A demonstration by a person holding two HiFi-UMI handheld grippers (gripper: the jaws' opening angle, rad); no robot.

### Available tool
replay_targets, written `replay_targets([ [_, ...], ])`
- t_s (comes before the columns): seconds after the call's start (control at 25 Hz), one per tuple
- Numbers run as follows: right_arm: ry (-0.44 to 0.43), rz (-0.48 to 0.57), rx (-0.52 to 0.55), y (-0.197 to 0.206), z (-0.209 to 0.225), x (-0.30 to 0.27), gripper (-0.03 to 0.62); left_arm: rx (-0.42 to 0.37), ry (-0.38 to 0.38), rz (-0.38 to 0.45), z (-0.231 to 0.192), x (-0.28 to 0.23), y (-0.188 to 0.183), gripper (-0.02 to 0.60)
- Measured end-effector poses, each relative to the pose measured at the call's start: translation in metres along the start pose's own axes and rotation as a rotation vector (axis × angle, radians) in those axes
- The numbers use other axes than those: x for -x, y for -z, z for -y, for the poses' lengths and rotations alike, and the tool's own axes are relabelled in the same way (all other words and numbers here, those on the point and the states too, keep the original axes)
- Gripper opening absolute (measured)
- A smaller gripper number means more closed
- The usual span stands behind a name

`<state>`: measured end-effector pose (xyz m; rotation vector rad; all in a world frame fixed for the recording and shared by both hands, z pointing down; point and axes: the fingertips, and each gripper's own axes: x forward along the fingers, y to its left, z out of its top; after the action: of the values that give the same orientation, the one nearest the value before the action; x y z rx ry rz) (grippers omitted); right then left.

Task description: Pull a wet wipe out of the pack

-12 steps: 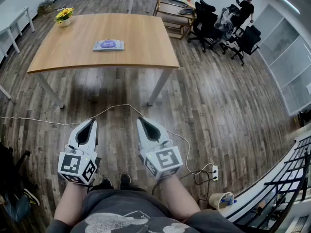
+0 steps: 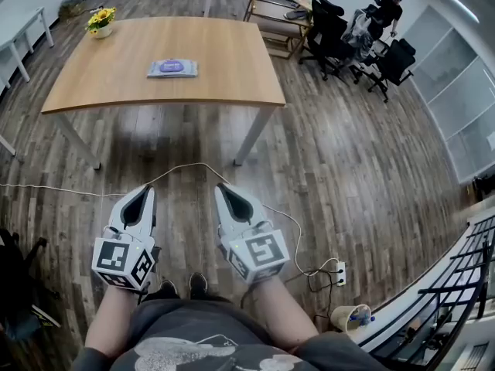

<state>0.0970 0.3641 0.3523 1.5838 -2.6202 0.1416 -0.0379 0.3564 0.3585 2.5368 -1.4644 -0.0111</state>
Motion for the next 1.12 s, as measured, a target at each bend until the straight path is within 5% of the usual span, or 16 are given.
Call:
replay_targets([
  [0.56,-0.019,-0.009,-0.039,0.017,0.02,0.012,-0.009,-0.024,-0.087,0.056,-0.005,0.005,-0.007,0.018],
  [0.76,0.021,-0.006,-0.043,0.016,0.028,0.004,-0.009,-0.132,-0.083,0.048,0.001,0.002,-0.007,0.018],
  [1.12,0.042,-0.026,-0.108,0.024,0.051,-0.036,-0.009,-0.046,-0.067,0.044,-0.036,-0.034,-0.01,0.018],
])
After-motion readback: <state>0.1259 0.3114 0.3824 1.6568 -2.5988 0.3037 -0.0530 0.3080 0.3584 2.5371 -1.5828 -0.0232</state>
